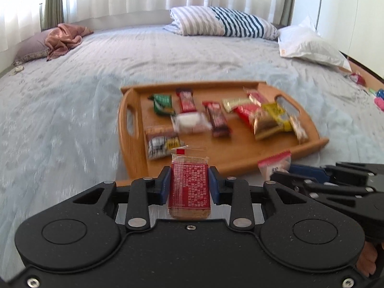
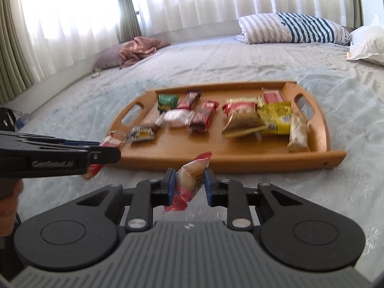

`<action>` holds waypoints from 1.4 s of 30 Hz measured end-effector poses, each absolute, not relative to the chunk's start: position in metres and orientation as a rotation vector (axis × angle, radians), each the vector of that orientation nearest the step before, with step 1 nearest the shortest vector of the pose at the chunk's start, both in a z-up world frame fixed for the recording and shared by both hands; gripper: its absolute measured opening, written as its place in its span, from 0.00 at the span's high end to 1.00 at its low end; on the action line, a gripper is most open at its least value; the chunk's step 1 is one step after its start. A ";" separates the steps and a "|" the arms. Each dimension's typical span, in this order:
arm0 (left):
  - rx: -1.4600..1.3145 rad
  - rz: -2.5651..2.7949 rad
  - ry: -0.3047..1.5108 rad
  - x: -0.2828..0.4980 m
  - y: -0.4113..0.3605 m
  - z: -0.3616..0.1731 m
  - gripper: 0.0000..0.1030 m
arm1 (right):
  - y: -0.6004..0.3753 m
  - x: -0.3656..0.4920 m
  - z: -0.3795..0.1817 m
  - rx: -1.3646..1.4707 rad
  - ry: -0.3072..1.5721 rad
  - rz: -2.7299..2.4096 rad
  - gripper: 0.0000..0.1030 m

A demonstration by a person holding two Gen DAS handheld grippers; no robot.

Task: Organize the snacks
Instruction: 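Carry both packets over the tray and lower them onto it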

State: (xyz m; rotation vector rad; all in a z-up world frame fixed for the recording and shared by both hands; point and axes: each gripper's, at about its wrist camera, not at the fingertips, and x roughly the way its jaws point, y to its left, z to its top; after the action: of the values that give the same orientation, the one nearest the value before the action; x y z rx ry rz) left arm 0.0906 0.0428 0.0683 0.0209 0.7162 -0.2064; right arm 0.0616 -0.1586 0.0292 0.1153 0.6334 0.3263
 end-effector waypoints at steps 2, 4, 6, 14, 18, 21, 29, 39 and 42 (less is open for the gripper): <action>0.012 -0.208 0.704 0.101 0.041 0.074 0.70 | -0.162 0.067 0.037 0.118 0.617 0.324 0.73; 0.005 -0.209 0.694 0.111 0.039 0.079 0.70 | -0.164 0.072 0.043 0.118 0.600 0.317 0.73; 0.000 -0.206 0.690 0.121 0.036 0.080 0.70 | -0.168 0.080 0.047 0.122 0.590 0.312 0.73; -0.027 -0.186 0.733 0.162 0.020 0.064 0.70 | -0.180 0.121 0.051 0.146 0.610 0.323 0.73; -0.021 -0.168 0.748 0.174 0.013 0.054 0.70 | -0.178 0.134 0.045 0.138 0.618 0.329 0.73; -0.008 -0.152 0.752 0.180 0.007 0.047 0.70 | -0.176 0.143 0.041 0.129 0.624 0.329 0.73; 0.017 -0.116 0.755 0.191 -0.002 0.034 0.70 | -0.179 0.159 0.030 0.129 0.649 0.325 0.82; 0.024 -0.093 0.773 0.198 -0.008 0.018 0.70 | -0.179 0.165 0.020 0.125 0.666 0.319 0.83; 0.028 -0.087 0.771 0.200 -0.009 0.015 0.70 | -0.180 0.165 0.018 0.129 0.663 0.319 0.83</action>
State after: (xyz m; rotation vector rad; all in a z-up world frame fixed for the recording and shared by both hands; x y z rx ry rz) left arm 0.1998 -0.0086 0.0151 0.0275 0.7712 -0.0867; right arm 0.1648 -0.1796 0.0183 0.1286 0.6629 0.3190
